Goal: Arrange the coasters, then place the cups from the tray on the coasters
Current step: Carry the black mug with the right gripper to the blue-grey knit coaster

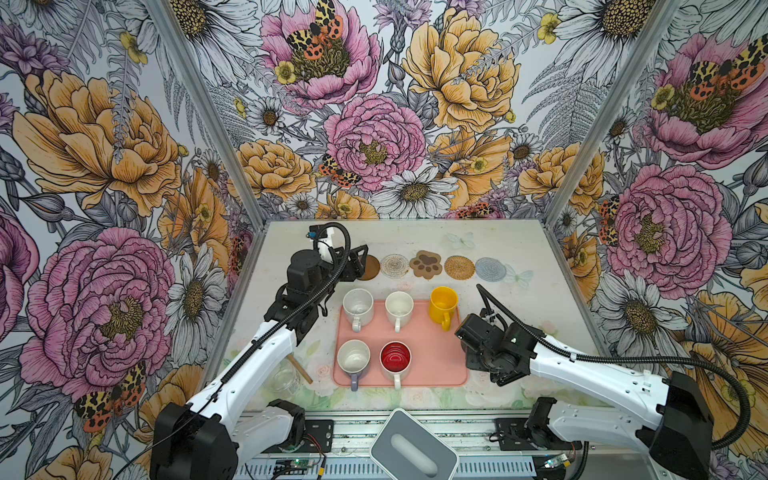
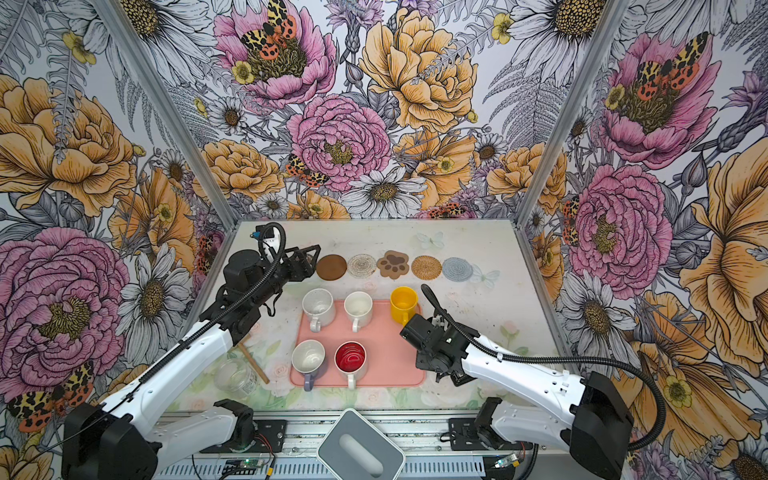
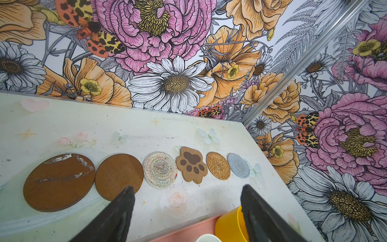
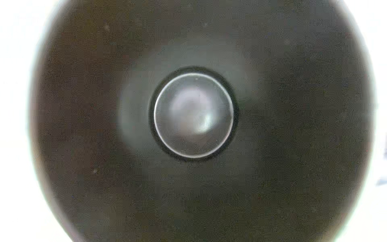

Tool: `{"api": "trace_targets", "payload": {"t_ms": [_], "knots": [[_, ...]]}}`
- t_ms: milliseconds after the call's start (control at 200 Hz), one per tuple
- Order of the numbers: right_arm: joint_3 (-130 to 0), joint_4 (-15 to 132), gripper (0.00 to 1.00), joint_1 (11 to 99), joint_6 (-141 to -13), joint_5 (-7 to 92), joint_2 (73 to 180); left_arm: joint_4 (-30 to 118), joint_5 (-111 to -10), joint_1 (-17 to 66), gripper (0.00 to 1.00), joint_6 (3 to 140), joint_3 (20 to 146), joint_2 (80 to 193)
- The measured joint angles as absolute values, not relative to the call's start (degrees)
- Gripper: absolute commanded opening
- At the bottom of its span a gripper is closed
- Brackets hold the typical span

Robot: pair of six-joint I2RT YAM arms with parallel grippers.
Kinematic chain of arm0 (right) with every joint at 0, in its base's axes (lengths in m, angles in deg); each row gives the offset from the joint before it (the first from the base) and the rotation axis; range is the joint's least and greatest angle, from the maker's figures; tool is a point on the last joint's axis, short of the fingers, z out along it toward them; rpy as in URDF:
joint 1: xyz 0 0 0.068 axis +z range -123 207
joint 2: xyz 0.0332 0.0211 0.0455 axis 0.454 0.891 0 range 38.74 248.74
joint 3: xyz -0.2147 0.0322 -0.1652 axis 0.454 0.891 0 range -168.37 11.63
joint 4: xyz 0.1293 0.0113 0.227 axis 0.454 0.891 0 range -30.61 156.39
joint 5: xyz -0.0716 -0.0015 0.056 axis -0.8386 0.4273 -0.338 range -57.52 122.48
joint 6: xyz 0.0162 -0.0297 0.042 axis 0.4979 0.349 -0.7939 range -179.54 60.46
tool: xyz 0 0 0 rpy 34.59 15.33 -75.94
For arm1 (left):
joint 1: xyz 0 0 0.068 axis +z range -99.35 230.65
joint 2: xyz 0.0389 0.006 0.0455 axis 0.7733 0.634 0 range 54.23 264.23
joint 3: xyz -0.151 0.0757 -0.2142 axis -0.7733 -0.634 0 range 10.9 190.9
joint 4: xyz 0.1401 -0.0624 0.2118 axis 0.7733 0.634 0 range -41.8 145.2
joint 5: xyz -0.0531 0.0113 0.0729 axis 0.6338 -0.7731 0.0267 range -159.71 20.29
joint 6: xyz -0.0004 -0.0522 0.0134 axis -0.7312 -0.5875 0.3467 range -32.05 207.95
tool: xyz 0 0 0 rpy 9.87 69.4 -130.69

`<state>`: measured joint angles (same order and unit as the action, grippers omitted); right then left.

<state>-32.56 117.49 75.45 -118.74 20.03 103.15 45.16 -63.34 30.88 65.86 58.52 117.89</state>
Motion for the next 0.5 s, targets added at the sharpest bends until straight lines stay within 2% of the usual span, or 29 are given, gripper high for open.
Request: {"api": "trace_targets", "payload": {"t_ms": [500], "knots": [[-39.0,116.8,0.00,58.5,-101.5,17.7,105.4,45.1,-63.3,30.9,0.81,65.9,58.6,119.1]]}}
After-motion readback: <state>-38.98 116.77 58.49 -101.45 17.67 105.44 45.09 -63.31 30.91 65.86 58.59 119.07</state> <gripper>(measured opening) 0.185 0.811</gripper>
